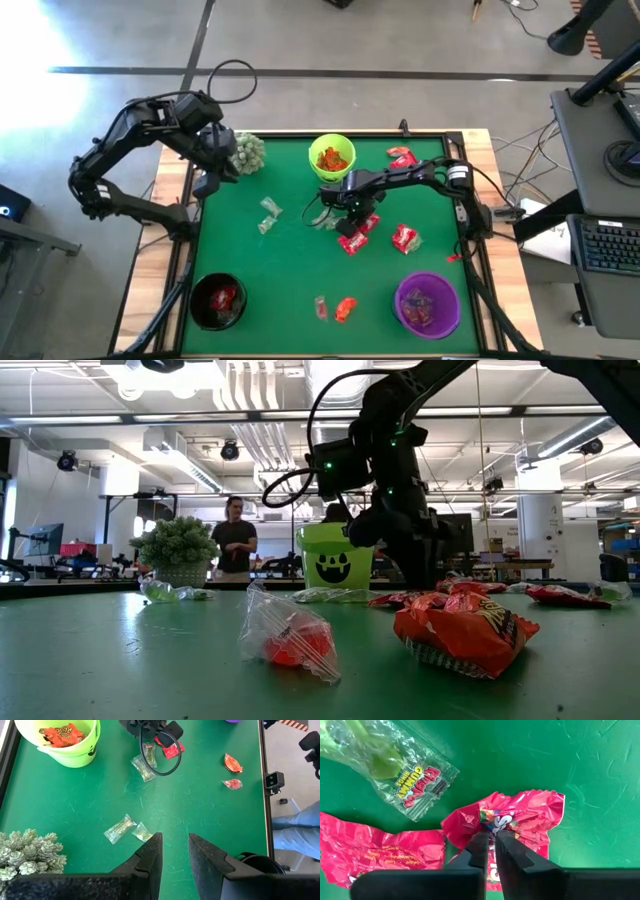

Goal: Organize candy in baskets
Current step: Put the red candy into the green bucket, then put the red candy into the black bucket

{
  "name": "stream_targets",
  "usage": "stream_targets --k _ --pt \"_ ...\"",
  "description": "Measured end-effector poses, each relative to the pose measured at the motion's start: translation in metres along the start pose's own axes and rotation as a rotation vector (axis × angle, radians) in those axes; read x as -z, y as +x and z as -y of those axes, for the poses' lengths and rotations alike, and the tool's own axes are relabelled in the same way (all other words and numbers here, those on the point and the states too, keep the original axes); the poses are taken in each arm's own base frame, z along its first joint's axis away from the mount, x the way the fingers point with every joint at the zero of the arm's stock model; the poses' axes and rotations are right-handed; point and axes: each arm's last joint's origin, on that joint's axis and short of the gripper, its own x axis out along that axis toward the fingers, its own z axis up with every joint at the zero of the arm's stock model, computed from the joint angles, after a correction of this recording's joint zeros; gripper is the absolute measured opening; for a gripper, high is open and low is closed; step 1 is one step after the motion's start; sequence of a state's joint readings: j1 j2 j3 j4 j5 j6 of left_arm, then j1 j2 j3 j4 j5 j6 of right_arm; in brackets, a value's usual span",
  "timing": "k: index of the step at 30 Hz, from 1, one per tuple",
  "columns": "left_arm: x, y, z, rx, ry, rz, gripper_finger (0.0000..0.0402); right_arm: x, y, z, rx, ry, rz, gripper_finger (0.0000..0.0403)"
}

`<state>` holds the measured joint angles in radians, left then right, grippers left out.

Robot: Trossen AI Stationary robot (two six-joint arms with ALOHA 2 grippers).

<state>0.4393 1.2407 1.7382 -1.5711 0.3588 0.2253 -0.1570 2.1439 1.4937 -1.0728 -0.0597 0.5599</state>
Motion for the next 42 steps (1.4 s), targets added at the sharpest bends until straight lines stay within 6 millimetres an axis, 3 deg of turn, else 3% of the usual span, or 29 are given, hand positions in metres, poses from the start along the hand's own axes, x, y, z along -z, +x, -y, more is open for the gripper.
stream_targets --k 4,10,15,23,30,42 --pt "0.001 -0.002 0.001 -0.001 0.004 0.006 0.0076 0.005 -0.017 0.002 -0.014 0.012 0.038 0.0010" --pt "0.003 -0.004 0.002 -0.003 0.008 0.013 0.0076 0.018 -0.059 0.002 -0.072 0.012 0.162 0.0019" --pt "0.003 -0.004 0.002 -0.004 0.030 0.014 0.0076 0.039 -0.108 0.010 -0.166 0.052 0.289 0.0036" --pt "0.003 -0.004 0.002 -0.004 0.034 0.015 0.0076 0.066 -0.152 0.023 -0.226 0.100 0.434 0.0044" --pt "0.004 -0.005 0.003 -0.005 0.035 0.017 0.0076 0.079 -0.168 0.030 -0.246 0.088 0.492 0.0043" --pt "0.004 -0.006 0.003 -0.006 0.078 0.019 0.0076 0.074 -0.160 0.030 -0.215 0.045 0.466 0.0045"
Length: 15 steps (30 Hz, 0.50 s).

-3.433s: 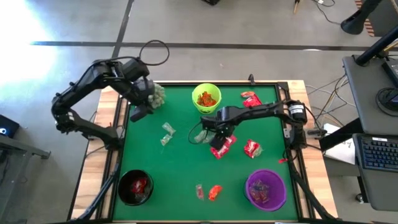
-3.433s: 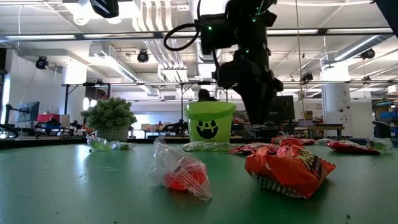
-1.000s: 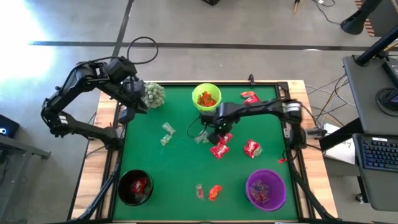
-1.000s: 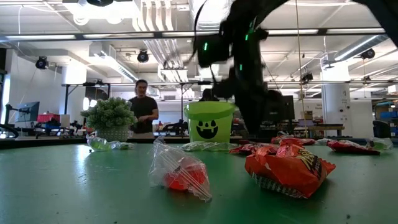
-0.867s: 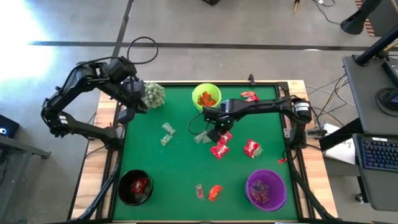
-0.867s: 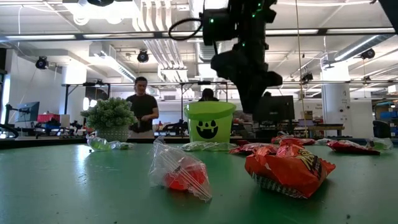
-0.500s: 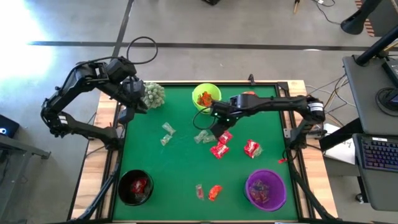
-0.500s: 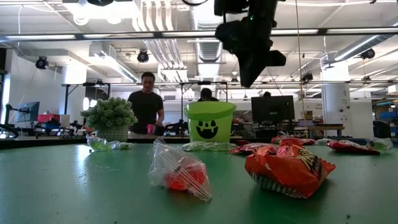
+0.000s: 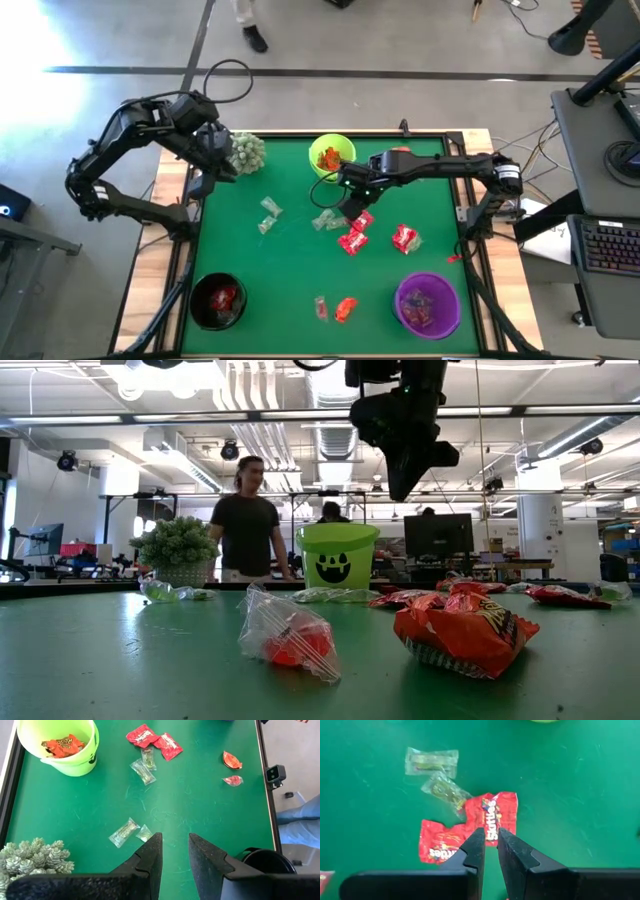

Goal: Organize candy in baskets
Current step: Put the red candy into the black bucket

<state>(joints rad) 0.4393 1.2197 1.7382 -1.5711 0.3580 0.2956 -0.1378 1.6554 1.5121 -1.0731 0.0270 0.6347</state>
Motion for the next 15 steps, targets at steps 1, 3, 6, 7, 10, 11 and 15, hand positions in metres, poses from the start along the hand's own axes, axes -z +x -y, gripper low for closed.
stream_targets --k 1,3,6,7,10,11,15 --pt "0.0002 -0.0003 0.0002 0.000 0.001 0.001 0.0076 -0.0003 0.0000 -0.0002 -0.006 -0.004 0.000 0.0047" --pt "0.0004 -0.0006 0.0004 -0.001 0.003 0.002 0.0076 -0.0013 -0.0004 0.0006 -0.007 -0.007 0.004 0.0053" --pt "0.0006 -0.0009 0.0006 -0.001 0.003 0.003 0.0076 -0.0016 -0.0002 0.0013 -0.009 -0.010 0.000 0.0067" --pt "0.0007 -0.0010 0.0006 -0.001 0.002 0.003 0.0076 -0.0015 -0.0002 0.0013 -0.010 -0.010 -0.002 0.0073" --pt "0.0010 -0.0014 0.0009 -0.001 -0.007 0.005 0.0076 0.0001 -0.0004 0.0006 -0.048 -0.010 -0.042 0.0093" --pt "0.0010 -0.0014 0.0009 -0.001 -0.009 0.005 0.0076 0.0012 -0.0003 0.0007 -0.058 -0.009 -0.062 0.0100" --pt "0.0010 -0.0014 0.0009 -0.001 -0.011 0.005 0.0076 0.0066 0.0004 0.0027 -0.065 -0.006 -0.144 0.0130"
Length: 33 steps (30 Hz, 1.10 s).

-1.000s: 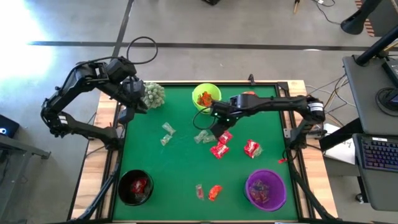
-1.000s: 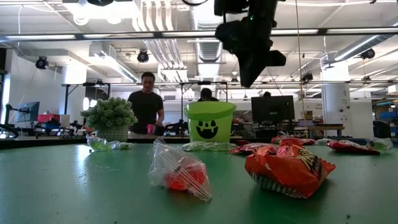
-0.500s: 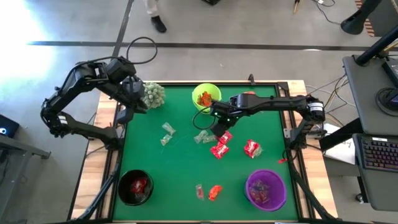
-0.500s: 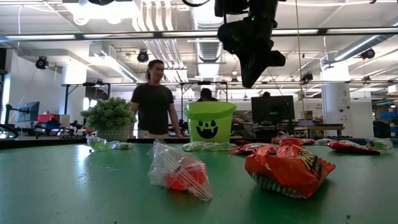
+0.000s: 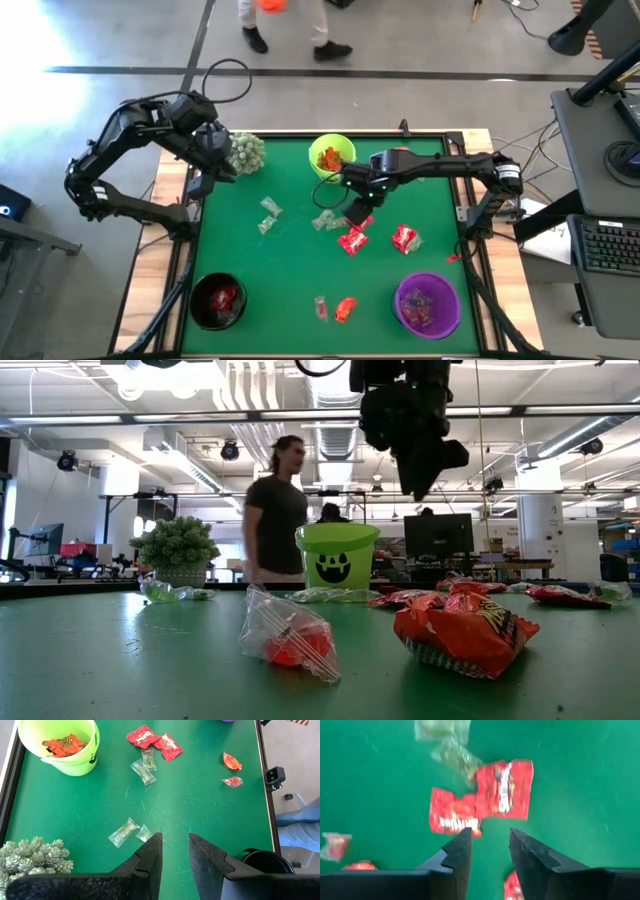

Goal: Organize candy in baskets
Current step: Put the red candy into the black bucket

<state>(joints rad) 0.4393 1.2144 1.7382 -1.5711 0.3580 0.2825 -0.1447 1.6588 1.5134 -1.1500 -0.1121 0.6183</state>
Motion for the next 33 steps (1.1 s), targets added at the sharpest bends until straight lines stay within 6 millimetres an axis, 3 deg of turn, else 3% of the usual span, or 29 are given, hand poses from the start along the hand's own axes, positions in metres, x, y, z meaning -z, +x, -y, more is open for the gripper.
stream_targets --k 10,18,24,33 --pt "0.000 0.000 0.000 0.000 -0.003 0.000 0.0076 0.009 0.005 0.007 0.058 -0.019 -0.086 0.0202" --pt "0.000 0.000 0.000 0.000 -0.003 0.000 0.0076 0.007 0.009 0.005 0.048 0.019 -0.057 0.0217" --pt "0.000 0.000 0.000 0.000 -0.003 0.000 0.0076 0.004 0.028 0.006 0.002 0.036 0.006 0.0217" --pt "0.001 -0.002 0.001 -0.002 0.023 0.006 0.0076 0.015 0.064 0.020 0.044 0.243 0.002 0.0217"
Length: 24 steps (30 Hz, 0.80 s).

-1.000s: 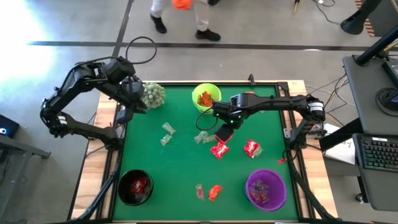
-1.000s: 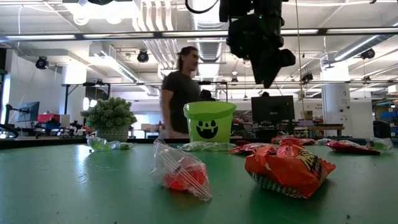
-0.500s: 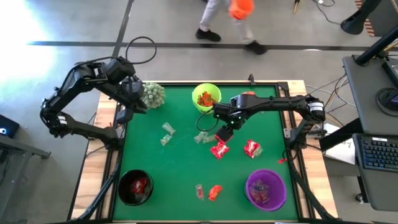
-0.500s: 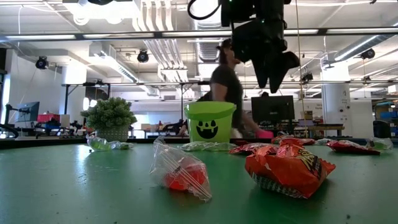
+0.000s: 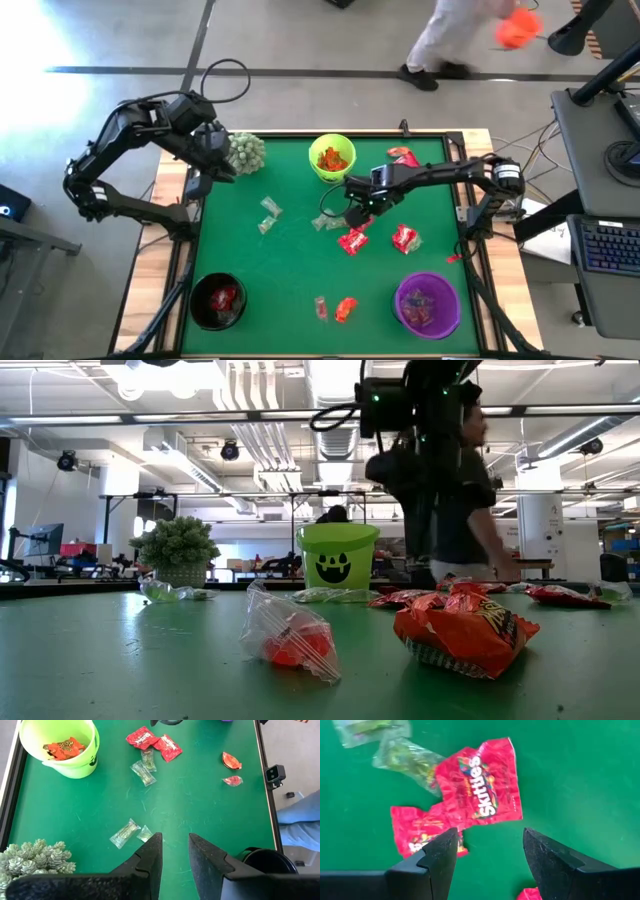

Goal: Organize candy in baskets
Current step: Put the red candy into the black bucket

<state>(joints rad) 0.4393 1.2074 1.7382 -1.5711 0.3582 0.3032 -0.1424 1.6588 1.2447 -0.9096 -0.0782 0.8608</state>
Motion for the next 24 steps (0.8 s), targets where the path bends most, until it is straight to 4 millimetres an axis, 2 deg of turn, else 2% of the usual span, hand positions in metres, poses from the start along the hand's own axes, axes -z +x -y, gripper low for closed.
stream_targets --k 4,12,24 --pt "0.000 -0.001 0.000 -0.001 0.004 0.002 0.0076 0.000 0.007 0.001 -0.019 0.076 0.016 0.0217" --pt "0.001 -0.001 0.001 -0.002 0.033 0.005 0.0076 -0.004 0.013 0.001 -0.022 0.096 0.109 0.0217" --pt "0.002 -0.003 0.002 -0.003 0.033 0.009 0.0076 -0.003 0.045 0.025 -0.028 0.096 0.139 0.0217"
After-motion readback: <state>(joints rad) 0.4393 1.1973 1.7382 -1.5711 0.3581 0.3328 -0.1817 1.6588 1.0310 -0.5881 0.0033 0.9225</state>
